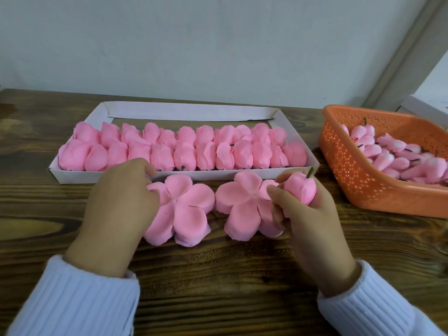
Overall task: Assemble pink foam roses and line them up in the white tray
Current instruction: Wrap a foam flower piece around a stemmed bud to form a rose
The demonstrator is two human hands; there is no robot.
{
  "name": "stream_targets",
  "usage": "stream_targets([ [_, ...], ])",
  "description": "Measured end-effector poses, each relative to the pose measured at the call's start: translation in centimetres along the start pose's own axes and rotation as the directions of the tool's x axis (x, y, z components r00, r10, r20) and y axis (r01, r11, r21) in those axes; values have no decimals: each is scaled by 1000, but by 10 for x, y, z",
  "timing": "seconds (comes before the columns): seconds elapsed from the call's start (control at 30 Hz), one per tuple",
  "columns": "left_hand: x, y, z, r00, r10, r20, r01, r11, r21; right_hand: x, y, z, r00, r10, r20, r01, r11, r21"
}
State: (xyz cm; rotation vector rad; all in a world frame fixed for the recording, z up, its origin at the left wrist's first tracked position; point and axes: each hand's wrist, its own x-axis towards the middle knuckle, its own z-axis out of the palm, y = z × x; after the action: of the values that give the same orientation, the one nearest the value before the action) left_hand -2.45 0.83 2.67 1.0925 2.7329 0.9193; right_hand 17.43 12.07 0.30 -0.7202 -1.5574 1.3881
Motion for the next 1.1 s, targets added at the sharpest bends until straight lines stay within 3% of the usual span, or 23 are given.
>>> stream_targets([
  [0.57, -4, 6, -3, 1000, 26, 8, -27, 996, 83, 0, 0, 0, 1000, -1, 16, 1, 1000, -6],
  [0.93, -6, 10, -5, 998, 27, 50, -29, 999, 37, 1, 1, 0, 999, 14, 28, -14, 1000, -13],
  [1.1, -8, 12, -5, 1000, -9, 19, 6, 991, 136, 1, 0, 1, 1000, 8, 26, -8, 1000, -9],
])
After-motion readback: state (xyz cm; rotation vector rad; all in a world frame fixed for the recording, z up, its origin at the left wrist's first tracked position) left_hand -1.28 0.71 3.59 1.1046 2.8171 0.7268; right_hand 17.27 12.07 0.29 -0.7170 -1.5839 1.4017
